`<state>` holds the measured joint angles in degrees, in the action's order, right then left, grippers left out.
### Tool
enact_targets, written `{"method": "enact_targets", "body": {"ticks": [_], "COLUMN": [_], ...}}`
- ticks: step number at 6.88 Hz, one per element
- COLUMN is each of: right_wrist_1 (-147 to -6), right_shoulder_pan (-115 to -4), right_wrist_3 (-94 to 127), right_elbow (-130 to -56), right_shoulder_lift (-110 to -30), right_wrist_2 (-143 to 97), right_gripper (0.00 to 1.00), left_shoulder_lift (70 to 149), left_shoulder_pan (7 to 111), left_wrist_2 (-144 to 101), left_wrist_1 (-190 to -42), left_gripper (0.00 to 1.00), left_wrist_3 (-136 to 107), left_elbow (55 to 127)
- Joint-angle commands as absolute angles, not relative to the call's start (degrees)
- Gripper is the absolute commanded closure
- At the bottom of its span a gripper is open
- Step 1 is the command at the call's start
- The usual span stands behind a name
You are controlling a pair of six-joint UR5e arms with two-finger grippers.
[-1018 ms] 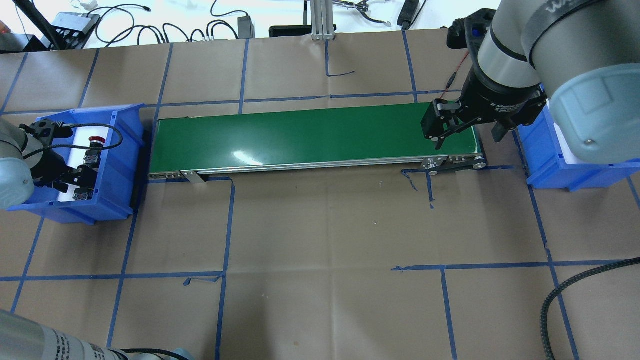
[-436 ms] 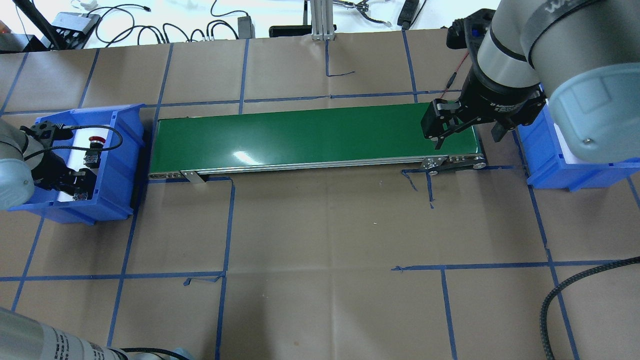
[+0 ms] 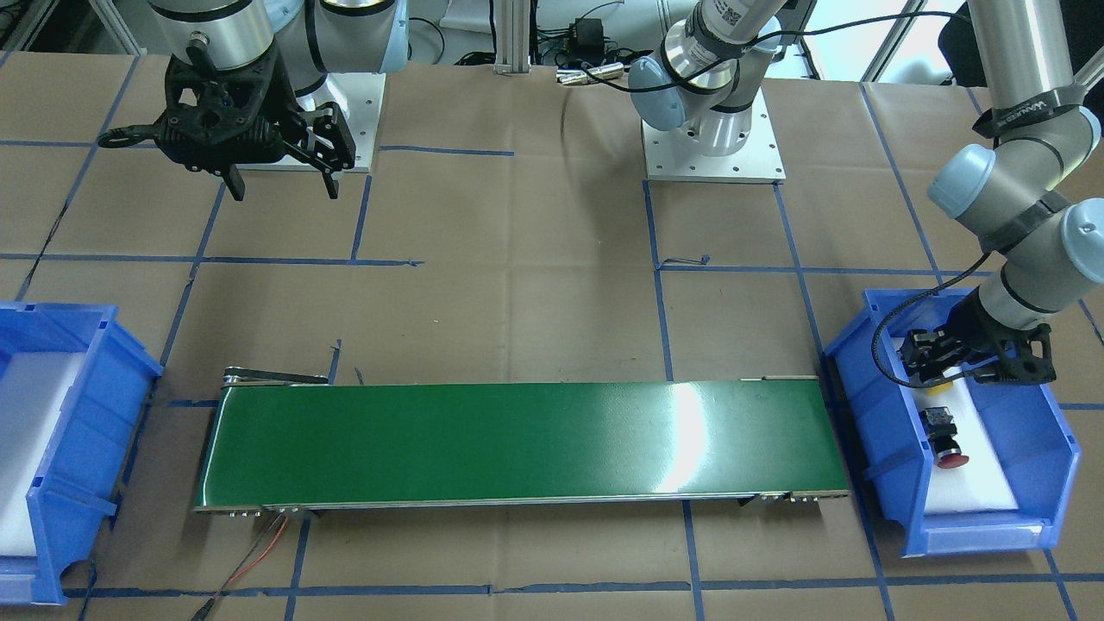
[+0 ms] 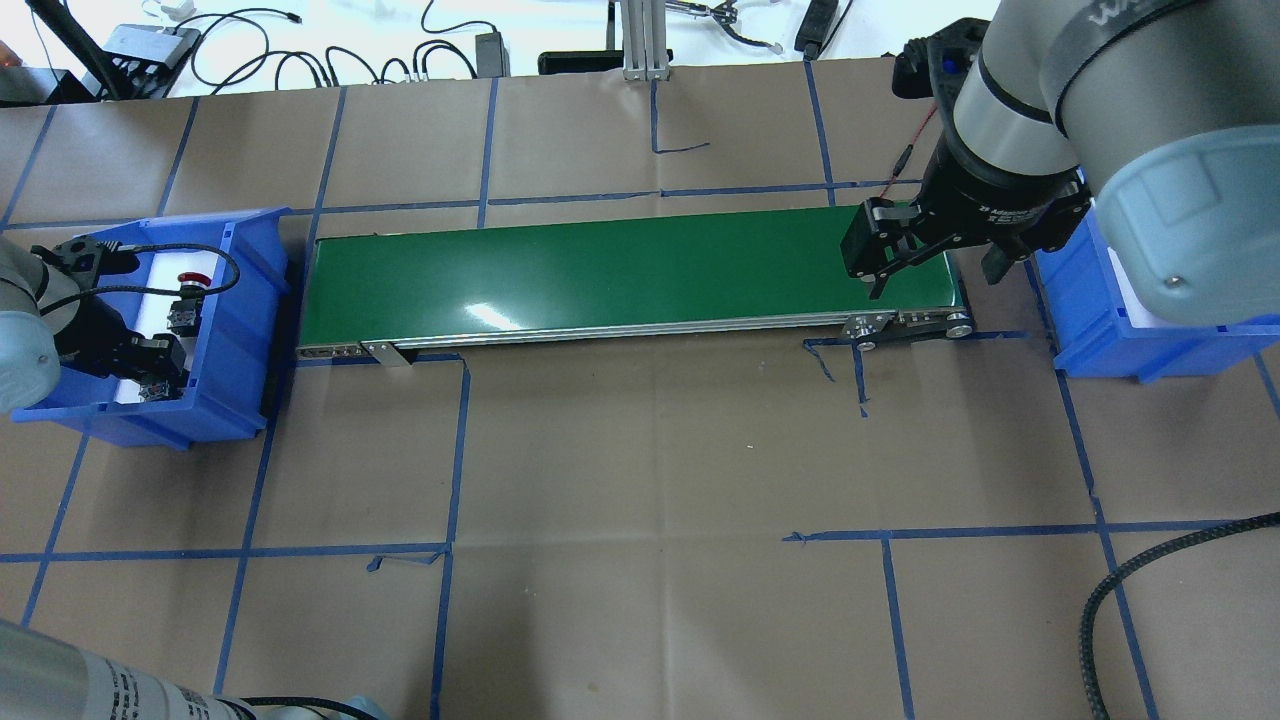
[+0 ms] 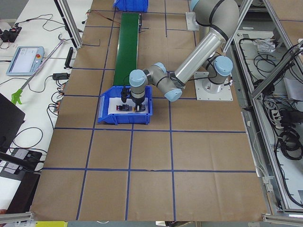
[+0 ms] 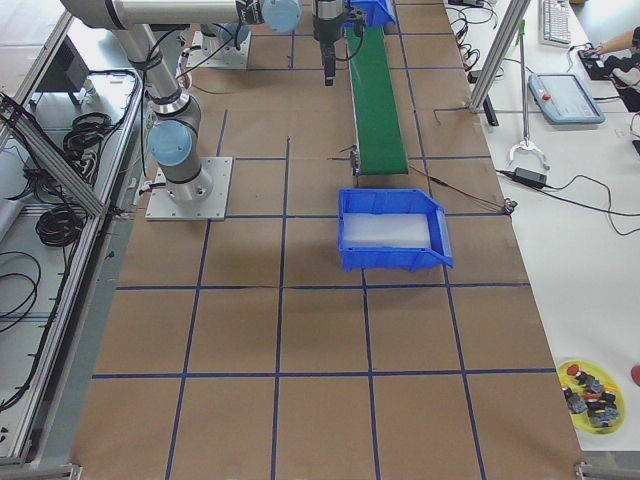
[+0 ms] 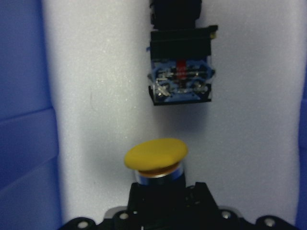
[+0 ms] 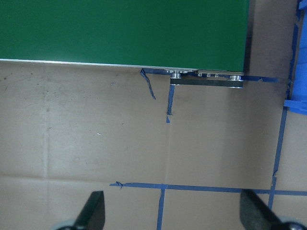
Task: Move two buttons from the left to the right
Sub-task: 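Lower the left gripper and grasp the yellow-capped button, then lift the yellow button and carry it over the conveyor's near end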
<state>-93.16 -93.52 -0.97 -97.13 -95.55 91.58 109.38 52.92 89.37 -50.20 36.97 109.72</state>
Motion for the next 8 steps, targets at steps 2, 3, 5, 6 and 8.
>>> {"method": "enact_targets", "body": {"ticks": [2,3,5,6,8], "right_wrist_1": [-93.2,-93.2,-93.2,-93.2,-93.2], "right_shoulder_pan": [-93.5,-93.5,-93.5,-93.5,-93.5], "right_wrist_3": [-1.0,-1.0,-1.0,-1.0,-1.0], "right_elbow": [-97.2,-97.3,-97.3,-97.3,-97.3], "right_shoulder_lift": [-95.5,-95.5,-95.5,-95.5,-95.5], "right_wrist_2": [91.5,91.6,91.6,91.6,91.5], "right_gripper": [0.0,0.0,0.0,0.0,0.0], "left_shoulder_lift": [106.9,106.9,107.3,107.7,107.7], "left_shoulder_pan": [53.5,53.8,56.7,59.5,66.8], "left_wrist_2": [89.4,89.4,89.6,89.8,89.9], "left_wrist_1": [-63.4,-69.6,-79.8,-81.9,-81.7], "left_gripper": [0.88,0.88,0.88,0.88,0.87], "left_wrist_3": [36.6,36.5,35.2,33.8,31.3], "left_elbow": [99.4,93.9,84.2,81.3,80.3]}}
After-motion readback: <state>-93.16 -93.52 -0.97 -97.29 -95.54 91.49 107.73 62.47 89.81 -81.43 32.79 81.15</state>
